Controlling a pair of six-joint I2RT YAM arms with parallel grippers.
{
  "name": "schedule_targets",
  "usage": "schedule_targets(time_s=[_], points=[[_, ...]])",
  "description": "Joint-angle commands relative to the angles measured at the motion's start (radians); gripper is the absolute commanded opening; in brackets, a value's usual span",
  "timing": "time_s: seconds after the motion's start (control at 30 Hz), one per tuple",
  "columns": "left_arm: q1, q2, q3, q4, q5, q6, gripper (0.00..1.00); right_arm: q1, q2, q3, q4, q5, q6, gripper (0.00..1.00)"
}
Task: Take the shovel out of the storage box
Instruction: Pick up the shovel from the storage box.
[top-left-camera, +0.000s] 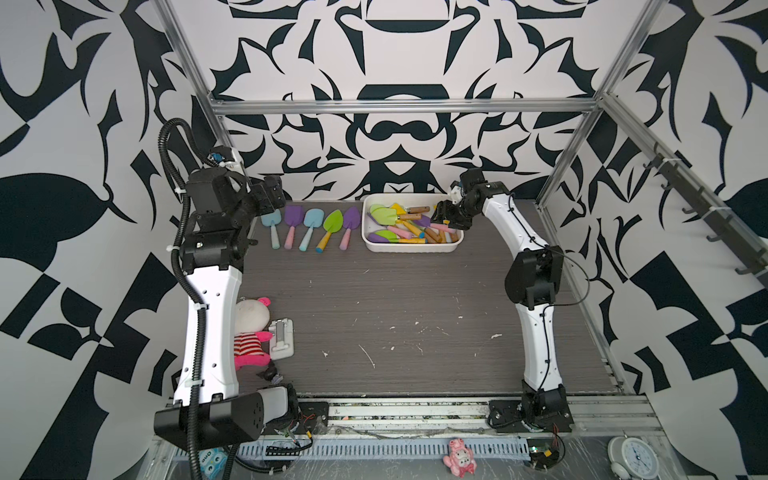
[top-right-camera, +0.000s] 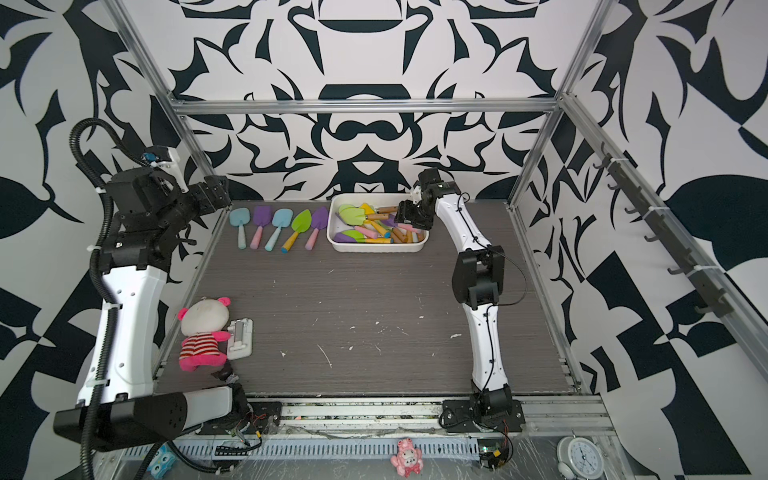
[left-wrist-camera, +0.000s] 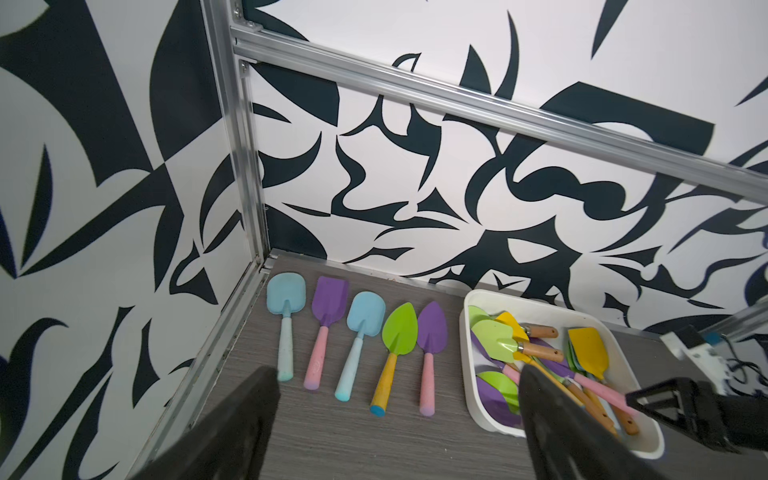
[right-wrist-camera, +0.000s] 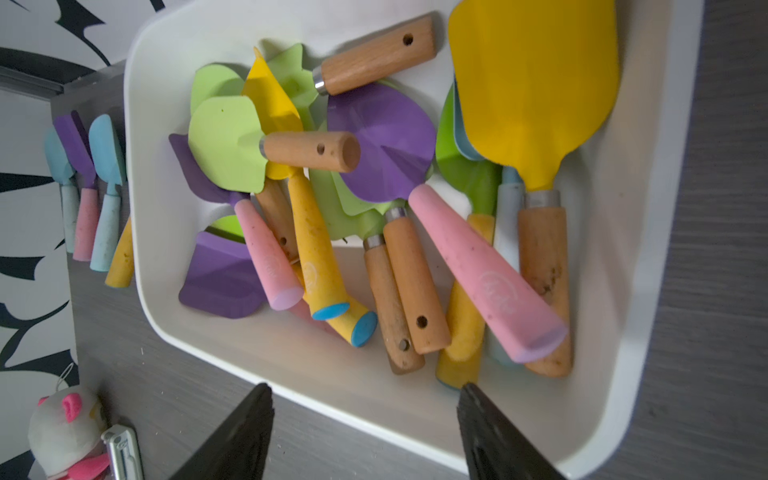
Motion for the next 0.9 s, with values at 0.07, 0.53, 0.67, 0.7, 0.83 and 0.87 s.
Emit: schedule_targets(time_s=[0.07, 0.53, 0.67, 0.7, 0.83, 0.87], points=[[-0.004, -0.108, -0.086, 0.01, 0.066, -0.011, 0.93, -0.009, 0.056, 0.136, -0.062, 0.038, -0.017, 0.73], [-0.046, -0.177, -0.179, -0.012, 0.15, -0.024, 0.94, -0.021, 0.163, 0.234, -0.048, 0.115, -0.097, 0.71], [-0.097, -0.15, -0.176, -0.012, 0.126, -0.009, 0.94, -0.021, 0.155, 0.234, -0.014, 0.11, -0.147, 0.71], [-0.111, -0.145, -0.176, -0.01, 0.123, -0.007, 0.94, -0.021, 0.144, 0.224, 0.004, 0.097, -0.158, 0.71], [-0.189, -0.114, -0.183, 0.012, 0.112, 0.012, 0.94, -0.021, 0.09, 0.172, 0.112, 0.09, -0.17, 0.72], [-0.212, -0.107, -0.188, 0.021, 0.107, 0.021, 0.94, -0.021, 0.088, 0.177, 0.122, 0.106, -0.169, 0.73]])
